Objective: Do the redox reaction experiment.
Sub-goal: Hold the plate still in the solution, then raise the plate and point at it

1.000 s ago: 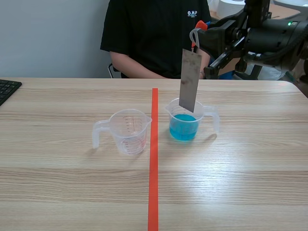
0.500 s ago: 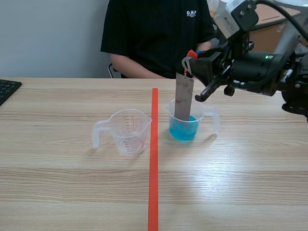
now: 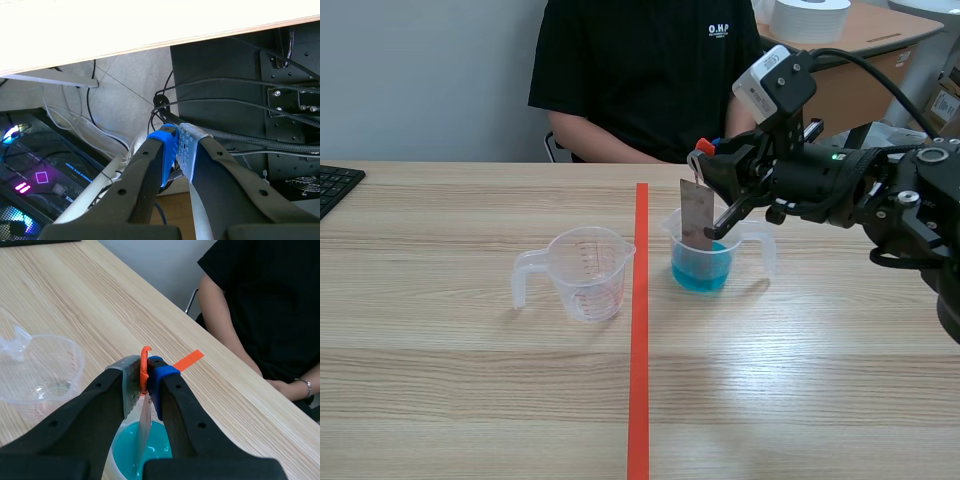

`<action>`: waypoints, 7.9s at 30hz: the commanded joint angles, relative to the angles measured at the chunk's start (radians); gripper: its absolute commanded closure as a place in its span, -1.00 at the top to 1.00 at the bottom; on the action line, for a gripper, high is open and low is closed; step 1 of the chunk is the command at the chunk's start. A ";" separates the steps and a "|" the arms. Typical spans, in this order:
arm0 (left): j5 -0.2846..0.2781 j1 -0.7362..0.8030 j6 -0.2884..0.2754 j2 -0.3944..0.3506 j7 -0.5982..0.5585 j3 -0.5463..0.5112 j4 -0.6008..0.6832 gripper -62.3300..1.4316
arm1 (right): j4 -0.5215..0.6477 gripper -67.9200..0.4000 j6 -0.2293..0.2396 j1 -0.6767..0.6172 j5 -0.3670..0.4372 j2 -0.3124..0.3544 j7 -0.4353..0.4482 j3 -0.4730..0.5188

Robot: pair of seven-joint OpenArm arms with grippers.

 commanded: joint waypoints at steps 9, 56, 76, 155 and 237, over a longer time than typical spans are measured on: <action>-0.005 0.006 -0.002 -0.003 -0.014 0.002 0.012 -0.85 | 0.003 -0.94 0.002 0.026 -0.010 0.014 0.005 0.006; -0.005 0.006 -0.002 -0.003 -0.014 0.002 0.012 -0.85 | 0.079 -0.94 0.070 0.027 0.022 0.031 -0.020 0.077; -0.005 0.006 -0.002 -0.003 -0.014 0.002 0.012 -0.85 | 0.244 -0.94 0.145 0.028 0.137 0.113 -0.065 0.121; -0.034 -1.801 -0.211 0.008 -0.119 1.116 -0.579 -0.85 | 0.335 -0.94 0.144 0.080 0.423 0.305 -0.066 0.060; -0.198 -1.501 -0.130 -0.437 -0.209 0.950 -0.327 -0.85 | 0.335 -0.94 0.144 0.080 0.423 0.305 -0.066 0.060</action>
